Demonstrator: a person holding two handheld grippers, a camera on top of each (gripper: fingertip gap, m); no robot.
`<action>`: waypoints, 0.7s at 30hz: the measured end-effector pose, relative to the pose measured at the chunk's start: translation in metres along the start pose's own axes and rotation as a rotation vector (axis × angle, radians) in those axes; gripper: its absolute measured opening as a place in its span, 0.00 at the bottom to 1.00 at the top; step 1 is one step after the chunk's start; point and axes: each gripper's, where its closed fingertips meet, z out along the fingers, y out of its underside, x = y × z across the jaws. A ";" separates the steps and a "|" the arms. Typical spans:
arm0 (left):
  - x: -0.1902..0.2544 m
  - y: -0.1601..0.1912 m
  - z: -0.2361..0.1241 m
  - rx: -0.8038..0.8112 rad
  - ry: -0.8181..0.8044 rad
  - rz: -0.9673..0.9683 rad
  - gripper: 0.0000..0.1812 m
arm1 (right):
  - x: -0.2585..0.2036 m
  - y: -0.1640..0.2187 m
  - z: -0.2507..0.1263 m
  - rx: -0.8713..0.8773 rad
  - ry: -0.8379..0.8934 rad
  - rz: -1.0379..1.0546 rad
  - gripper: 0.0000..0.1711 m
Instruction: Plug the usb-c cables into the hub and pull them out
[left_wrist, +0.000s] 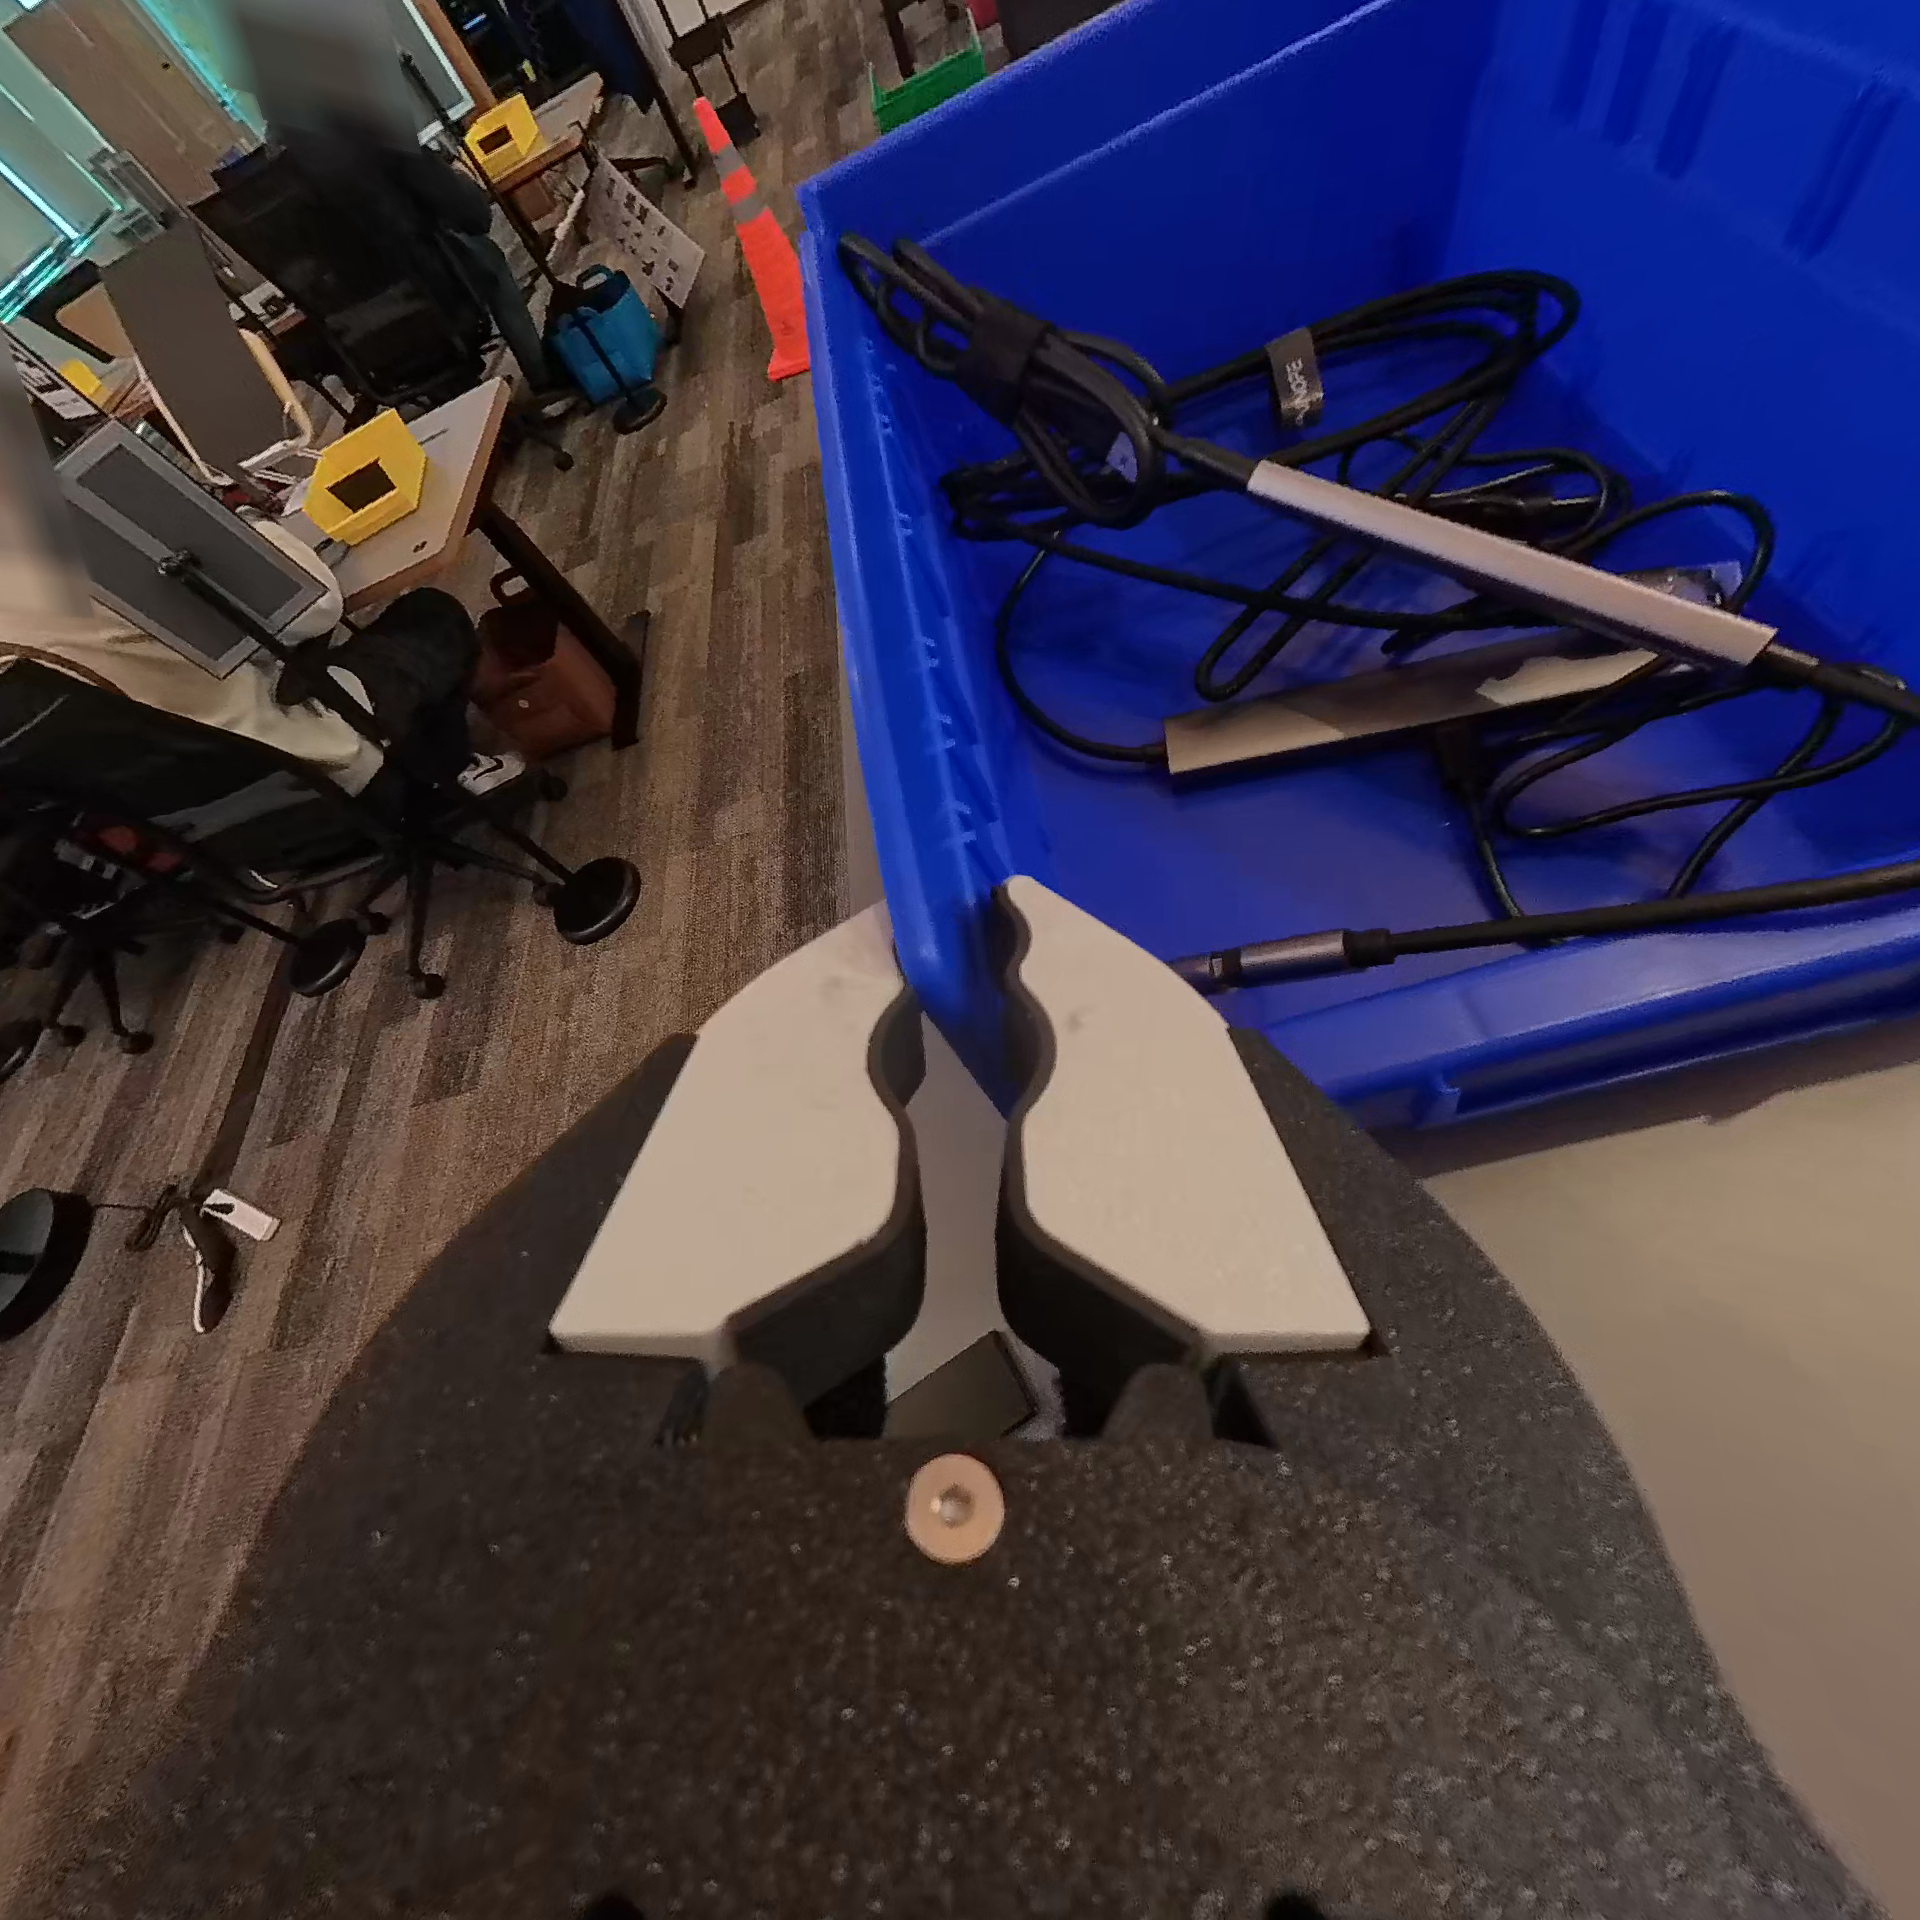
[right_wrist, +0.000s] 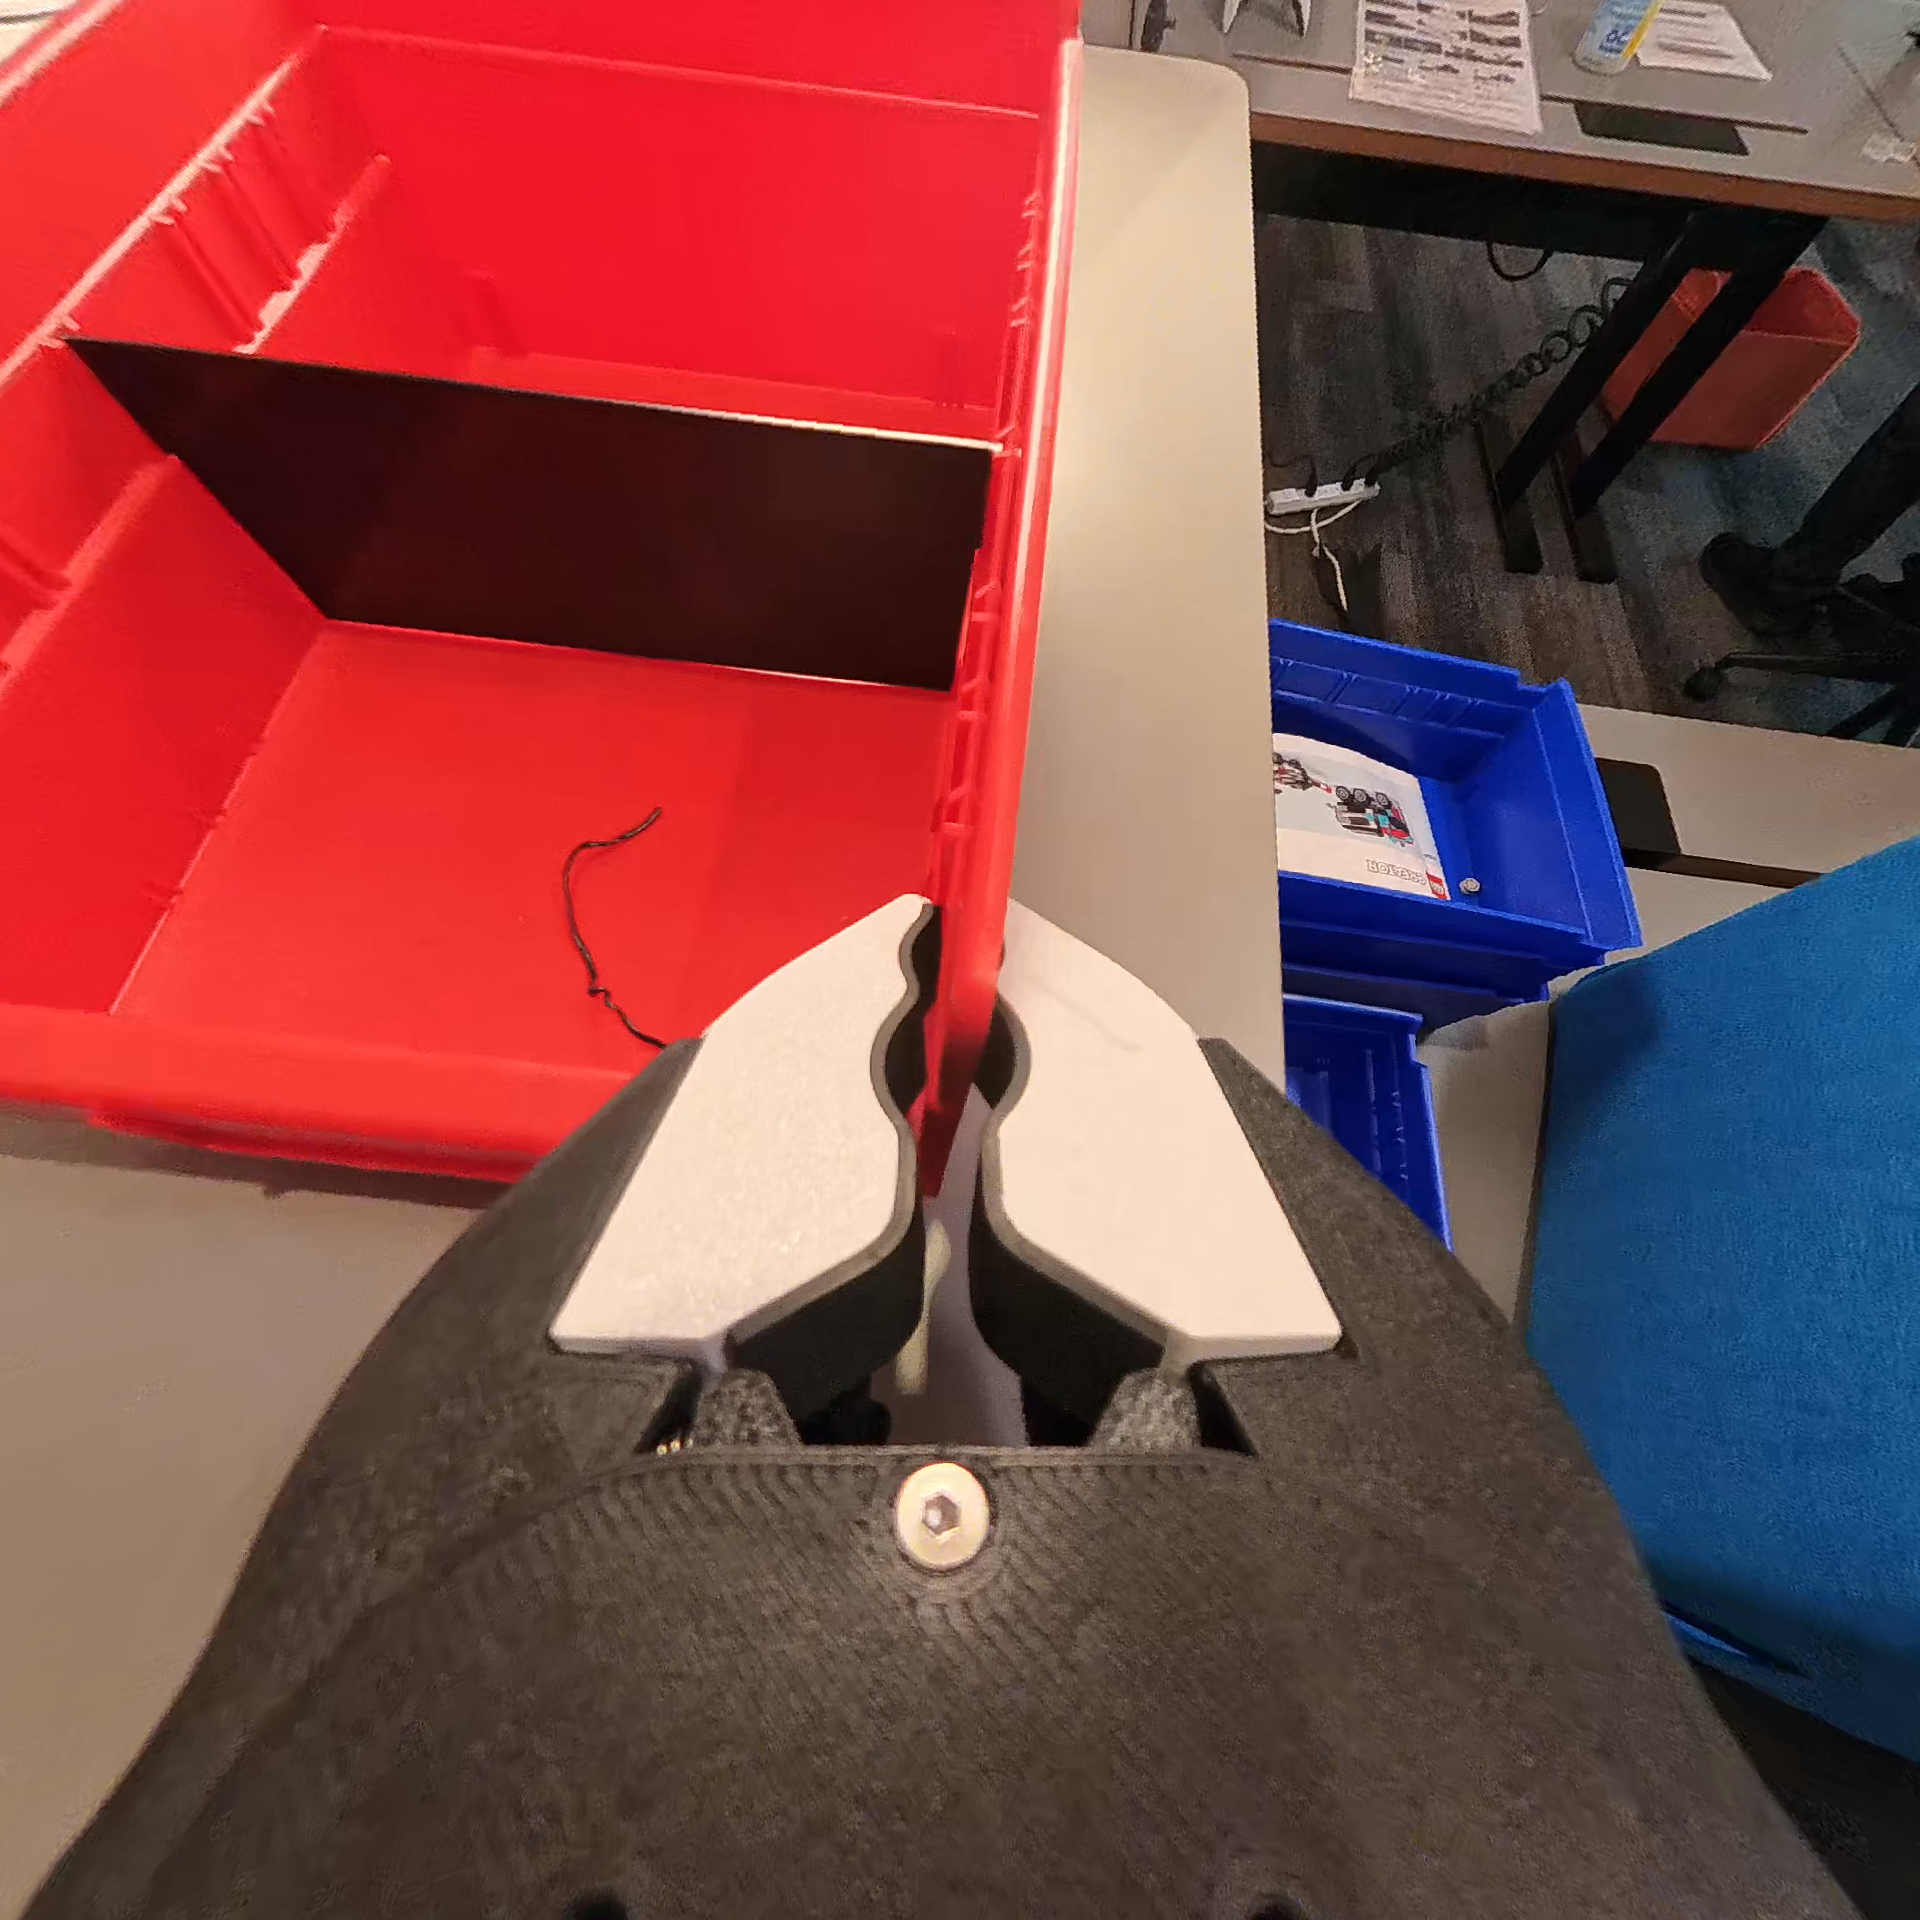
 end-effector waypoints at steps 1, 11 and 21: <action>0.000 0.001 -0.001 -0.005 0.006 0.008 0.06 | 0.000 0.001 -0.002 0.001 0.000 0.002 0.02; -0.003 0.003 -0.002 -0.011 -0.001 -0.007 0.06 | 0.002 0.002 -0.002 0.004 0.022 0.022 0.02; -0.013 0.012 -0.012 -0.042 -0.046 -0.010 0.06 | 0.006 -0.004 0.007 0.007 0.066 0.050 0.02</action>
